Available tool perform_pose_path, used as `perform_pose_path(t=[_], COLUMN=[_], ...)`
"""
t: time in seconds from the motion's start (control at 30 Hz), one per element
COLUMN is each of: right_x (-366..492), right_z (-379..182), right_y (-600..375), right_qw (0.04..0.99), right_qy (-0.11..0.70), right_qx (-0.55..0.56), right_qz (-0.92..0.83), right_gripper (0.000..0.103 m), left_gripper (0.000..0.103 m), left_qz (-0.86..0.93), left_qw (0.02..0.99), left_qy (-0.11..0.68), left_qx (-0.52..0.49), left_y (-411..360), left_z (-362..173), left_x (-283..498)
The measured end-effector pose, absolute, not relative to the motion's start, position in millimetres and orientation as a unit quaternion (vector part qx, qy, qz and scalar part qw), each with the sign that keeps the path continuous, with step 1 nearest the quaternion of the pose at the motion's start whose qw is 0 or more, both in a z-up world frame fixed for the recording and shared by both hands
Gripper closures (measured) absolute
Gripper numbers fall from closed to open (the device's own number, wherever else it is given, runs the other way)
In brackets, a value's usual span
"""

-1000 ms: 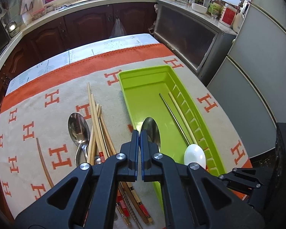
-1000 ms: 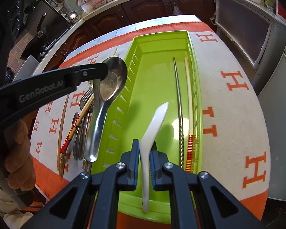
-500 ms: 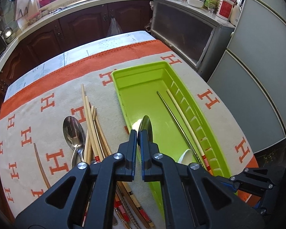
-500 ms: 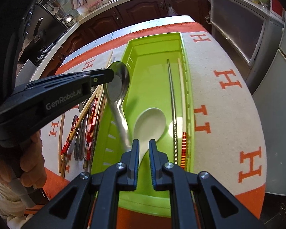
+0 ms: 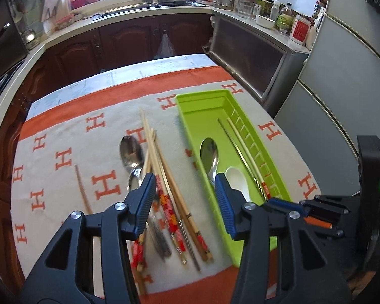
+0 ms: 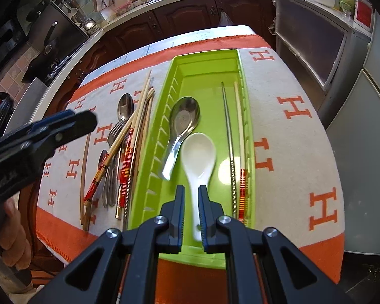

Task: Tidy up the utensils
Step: 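Lower both spoons into the green tray and open both tools, then close the right tool on the bundle of red-banded chopsticks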

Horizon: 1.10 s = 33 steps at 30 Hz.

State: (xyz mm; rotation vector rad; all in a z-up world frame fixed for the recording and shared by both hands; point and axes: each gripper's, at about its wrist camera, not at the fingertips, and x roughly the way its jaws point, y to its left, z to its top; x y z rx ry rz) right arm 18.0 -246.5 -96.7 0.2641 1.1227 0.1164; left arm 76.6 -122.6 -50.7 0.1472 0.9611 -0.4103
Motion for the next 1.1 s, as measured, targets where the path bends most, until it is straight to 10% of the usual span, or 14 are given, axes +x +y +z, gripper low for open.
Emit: perform_pose_path(t=[1.1], right_x=[45.3], right_z=[-79.1], right_y=[-131.5], right_qw=[0.829], right_qy=[0.543], right_qx=[0.024], right_qz=[0.132], right_gripper=[0.093], left_gripper=[0.058], left_qz=[-0.07], left_qw=[0.867], left_qy=[0.492], left_qx=[-0.021], left_y=[47.4], left_z=[-77.5], left_x=[38.7])
